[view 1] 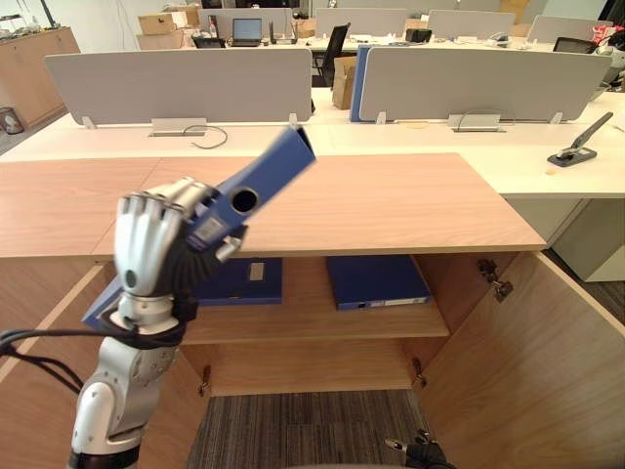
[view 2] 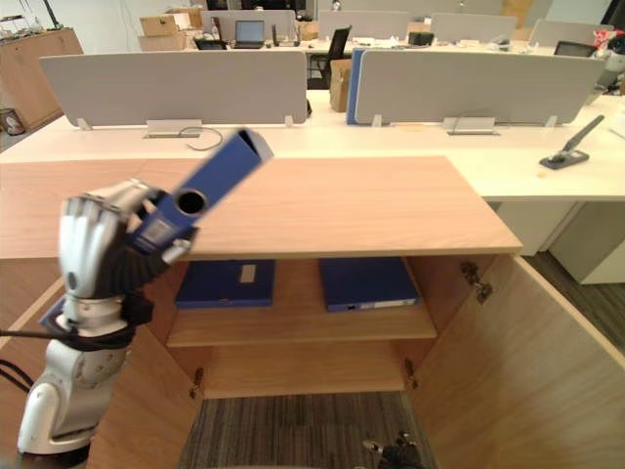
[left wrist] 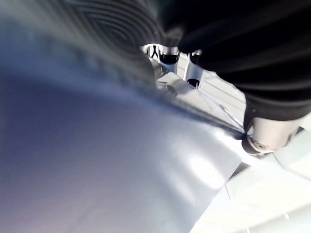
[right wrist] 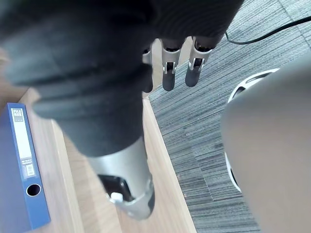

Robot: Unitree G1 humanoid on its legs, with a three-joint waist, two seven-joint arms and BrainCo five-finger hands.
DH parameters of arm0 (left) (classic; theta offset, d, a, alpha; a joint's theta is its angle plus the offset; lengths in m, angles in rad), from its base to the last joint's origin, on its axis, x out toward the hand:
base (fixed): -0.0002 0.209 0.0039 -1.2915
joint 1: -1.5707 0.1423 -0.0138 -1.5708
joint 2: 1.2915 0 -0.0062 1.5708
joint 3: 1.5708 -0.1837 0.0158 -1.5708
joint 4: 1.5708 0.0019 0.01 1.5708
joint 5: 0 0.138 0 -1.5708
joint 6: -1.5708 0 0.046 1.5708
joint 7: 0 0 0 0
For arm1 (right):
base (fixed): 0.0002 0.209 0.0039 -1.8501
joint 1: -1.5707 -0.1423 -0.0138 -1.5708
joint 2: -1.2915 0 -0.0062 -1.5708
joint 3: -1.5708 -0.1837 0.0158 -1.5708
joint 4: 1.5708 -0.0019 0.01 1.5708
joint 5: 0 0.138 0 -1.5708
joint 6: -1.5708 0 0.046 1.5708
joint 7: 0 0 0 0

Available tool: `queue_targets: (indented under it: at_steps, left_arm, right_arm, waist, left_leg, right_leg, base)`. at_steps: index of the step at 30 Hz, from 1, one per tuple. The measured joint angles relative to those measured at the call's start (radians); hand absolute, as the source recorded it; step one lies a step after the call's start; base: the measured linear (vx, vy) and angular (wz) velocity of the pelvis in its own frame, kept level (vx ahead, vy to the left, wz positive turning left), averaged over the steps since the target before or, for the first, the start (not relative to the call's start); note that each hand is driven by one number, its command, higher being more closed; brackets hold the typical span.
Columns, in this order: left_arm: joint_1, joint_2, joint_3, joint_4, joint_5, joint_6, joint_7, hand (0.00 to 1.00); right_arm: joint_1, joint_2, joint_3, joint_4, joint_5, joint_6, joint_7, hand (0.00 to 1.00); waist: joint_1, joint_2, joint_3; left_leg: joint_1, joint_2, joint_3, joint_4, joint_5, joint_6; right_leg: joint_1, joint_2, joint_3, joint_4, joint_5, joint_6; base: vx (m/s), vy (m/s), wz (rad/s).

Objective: Walk over to the cabinet, pick up the folder, carry it to the office cabinet, place the folder inside the office cabinet, then close the office cabinet door

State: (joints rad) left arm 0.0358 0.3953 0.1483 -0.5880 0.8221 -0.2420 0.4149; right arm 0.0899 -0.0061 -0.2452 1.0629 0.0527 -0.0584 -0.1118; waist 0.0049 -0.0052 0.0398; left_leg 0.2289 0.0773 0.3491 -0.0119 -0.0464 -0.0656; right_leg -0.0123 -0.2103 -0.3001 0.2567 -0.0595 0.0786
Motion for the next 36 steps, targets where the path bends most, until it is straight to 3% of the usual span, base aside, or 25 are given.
queue_targets:
  at_steps: [7,11,17,19,21,23,26,29,31,33,36]
  left_arm:
    - [-0.008,-0.094,0.084,-0.121,-0.194,0.015,0.030,1.00]
    - [-0.022,-0.161,0.103,-0.179,-0.333,-0.016,0.024,1.00]
    - [-0.024,-0.247,0.091,-0.207,-0.433,-0.037,0.012,1.00]
    - [-0.024,-0.288,0.034,-0.207,-0.495,-0.041,0.005,1.00]
    - [-0.018,-0.309,0.001,-0.207,-0.568,-0.052,-0.013,1.00]
    - [0.004,-0.330,-0.050,-0.206,-0.727,-0.085,-0.076,1.00]
    - [0.047,-0.349,-0.098,-0.201,-0.836,-0.101,-0.140,1.00]
    - [0.105,-0.351,-0.108,-0.147,-0.916,-0.100,-0.214,1.00]
    - [0.136,-0.350,-0.106,-0.119,-0.934,-0.095,-0.238,1.00]
    - [0.177,-0.349,-0.096,-0.081,-0.948,-0.081,-0.273,1.00]
    - [0.184,-0.352,-0.084,-0.055,-0.980,-0.077,-0.282,1.00]
  right_arm:
    - [-0.002,0.003,-0.008,-0.003,-0.034,0.017,0.000,0.00]
    - [-0.002,0.002,-0.009,-0.010,-0.034,0.018,0.001,0.00]
    - [0.002,0.002,-0.006,-0.035,-0.034,0.017,0.002,0.00]
    - [0.022,-0.010,0.071,-0.087,-0.032,0.020,0.002,0.00]
    - [0.065,-0.022,0.188,-0.216,-0.029,0.024,0.003,0.00]
    - [0.146,-0.022,0.328,-0.502,0.015,0.017,0.027,0.00]
    - [0.230,-0.021,0.404,-0.796,0.079,0.007,0.071,0.00]
    - [0.277,-0.047,0.400,-1.069,0.212,-0.024,0.136,0.00]
    - [0.280,-0.069,0.399,-1.162,0.292,-0.046,0.173,0.00]
    - [0.283,-0.100,0.393,-1.279,0.455,-0.062,0.243,0.00]
    - [0.302,-0.141,0.376,-1.335,0.590,-0.057,0.314,0.00]
  waist:
    - [0.003,0.001,0.002]
    - [0.002,0.006,0.007]
    - [0.002,0.014,0.013]
    - [0.003,0.015,0.016]
    - [0.001,0.015,0.020]
    - [-0.013,0.019,0.030]
    - [-0.016,0.031,0.043]
    - [-0.016,0.023,0.048]
    - [-0.016,0.015,0.053]
    - [-0.015,0.005,0.055]
    - [-0.013,-0.004,0.057]
  left_leg:
    - [0.001,0.000,0.000,0.005,-0.004,0.004]
    - [0.000,0.003,0.001,0.018,-0.013,0.007]
    - [0.000,0.004,0.000,0.019,-0.013,0.007]
    - [0.000,0.004,0.000,0.019,-0.013,0.007]
    - [-0.002,0.004,0.001,0.019,-0.014,0.007]
    - [-0.002,0.006,0.004,0.019,-0.015,0.006]
    - [-0.008,0.006,0.012,0.020,-0.015,0.006]
    - [-0.020,0.006,0.013,0.033,-0.018,0.010]
    - [-0.021,0.004,0.016,0.033,-0.020,0.010]
    - [-0.024,0.001,0.021,0.033,-0.021,0.010]
    - [-0.035,-0.004,0.018,0.036,-0.022,0.012]
  right_leg:
    - [0.009,0.000,0.001,0.002,0.000,0.000]
    - [0.012,0.000,0.001,0.003,0.000,0.000]
    - [0.018,0.000,0.001,0.002,0.000,0.000]
    - [0.017,0.000,0.001,0.001,0.000,0.000]
    - [0.015,0.001,0.001,0.001,0.000,0.000]
    - [0.003,0.003,0.002,0.001,0.000,-0.001]
    - [-0.007,0.002,0.007,0.005,-0.001,-0.001]
    - [-0.020,0.001,0.009,0.013,-0.004,-0.003]
    - [-0.027,0.003,0.016,0.017,-0.004,-0.003]
    - [-0.038,0.004,0.026,0.023,-0.004,-0.003]
    - [-0.046,0.000,0.027,0.023,-0.004,-0.003]
  base:
    - [0.00,0.000,0.00]
    - [0.00,0.000,0.00]
    - [0.00,0.000,0.00]
    - [0.00,0.000,0.00]
    - [0.00,0.000,0.00]
    - [0.00,0.000,0.00]
    - [0.00,0.001,-0.02]
    - [0.00,-0.001,-0.01]
    - [-0.03,0.003,-0.08]
    - [-0.02,0.008,-0.10]
    - [-0.01,0.014,0.02]
